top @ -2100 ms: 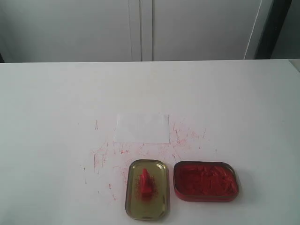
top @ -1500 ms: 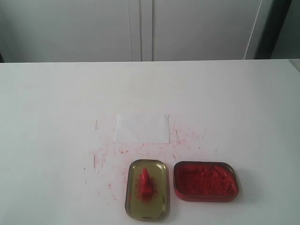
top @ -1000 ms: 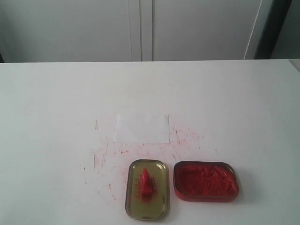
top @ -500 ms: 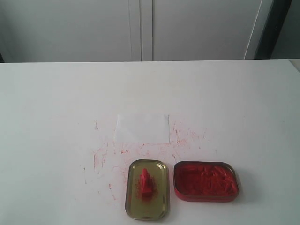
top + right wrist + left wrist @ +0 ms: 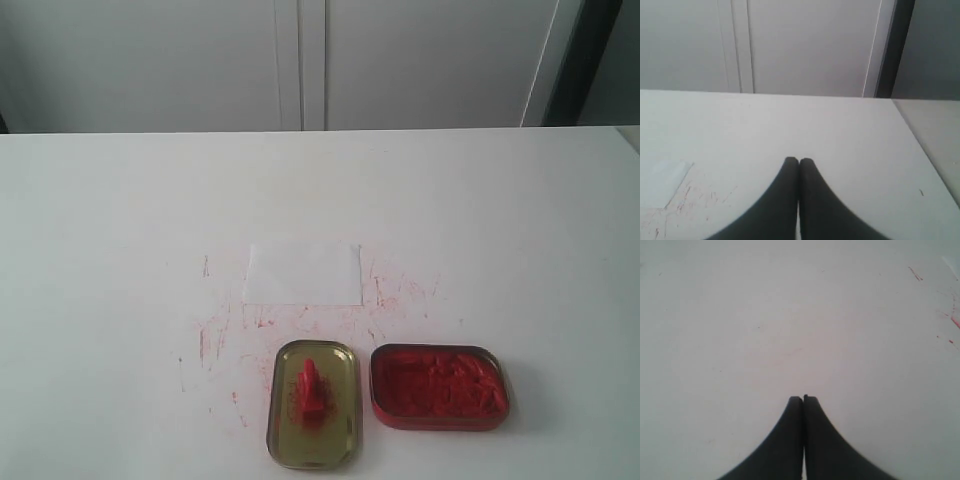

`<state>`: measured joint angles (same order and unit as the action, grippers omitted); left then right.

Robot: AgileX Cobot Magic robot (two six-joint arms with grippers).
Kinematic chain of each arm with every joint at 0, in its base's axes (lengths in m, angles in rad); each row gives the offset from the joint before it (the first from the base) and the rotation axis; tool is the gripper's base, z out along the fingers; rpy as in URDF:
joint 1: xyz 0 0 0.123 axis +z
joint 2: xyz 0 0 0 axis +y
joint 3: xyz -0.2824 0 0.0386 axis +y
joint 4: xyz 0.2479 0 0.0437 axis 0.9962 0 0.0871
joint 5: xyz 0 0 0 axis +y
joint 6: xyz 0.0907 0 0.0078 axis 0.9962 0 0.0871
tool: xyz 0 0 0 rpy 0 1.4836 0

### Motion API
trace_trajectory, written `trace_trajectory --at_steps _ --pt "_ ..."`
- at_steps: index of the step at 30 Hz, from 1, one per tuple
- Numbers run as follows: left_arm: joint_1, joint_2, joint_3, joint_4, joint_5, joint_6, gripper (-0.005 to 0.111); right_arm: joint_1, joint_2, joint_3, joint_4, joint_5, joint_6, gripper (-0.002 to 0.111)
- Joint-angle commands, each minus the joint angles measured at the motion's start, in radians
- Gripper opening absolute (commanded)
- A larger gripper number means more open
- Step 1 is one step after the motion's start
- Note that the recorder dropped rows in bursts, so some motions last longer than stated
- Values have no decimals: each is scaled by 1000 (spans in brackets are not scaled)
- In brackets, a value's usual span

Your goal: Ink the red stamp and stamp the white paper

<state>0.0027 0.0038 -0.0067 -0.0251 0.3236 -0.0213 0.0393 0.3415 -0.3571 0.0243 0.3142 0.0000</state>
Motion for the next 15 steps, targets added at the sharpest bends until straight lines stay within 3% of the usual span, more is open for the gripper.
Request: trace_trajectory --at_steps 1,15 --pt "-3 -4 7 1 9 -1 0 3 100 -77 2 103 0 0" --pt "-3 -4 7 1 9 -1 0 3 456 -291 4 465 53 0"
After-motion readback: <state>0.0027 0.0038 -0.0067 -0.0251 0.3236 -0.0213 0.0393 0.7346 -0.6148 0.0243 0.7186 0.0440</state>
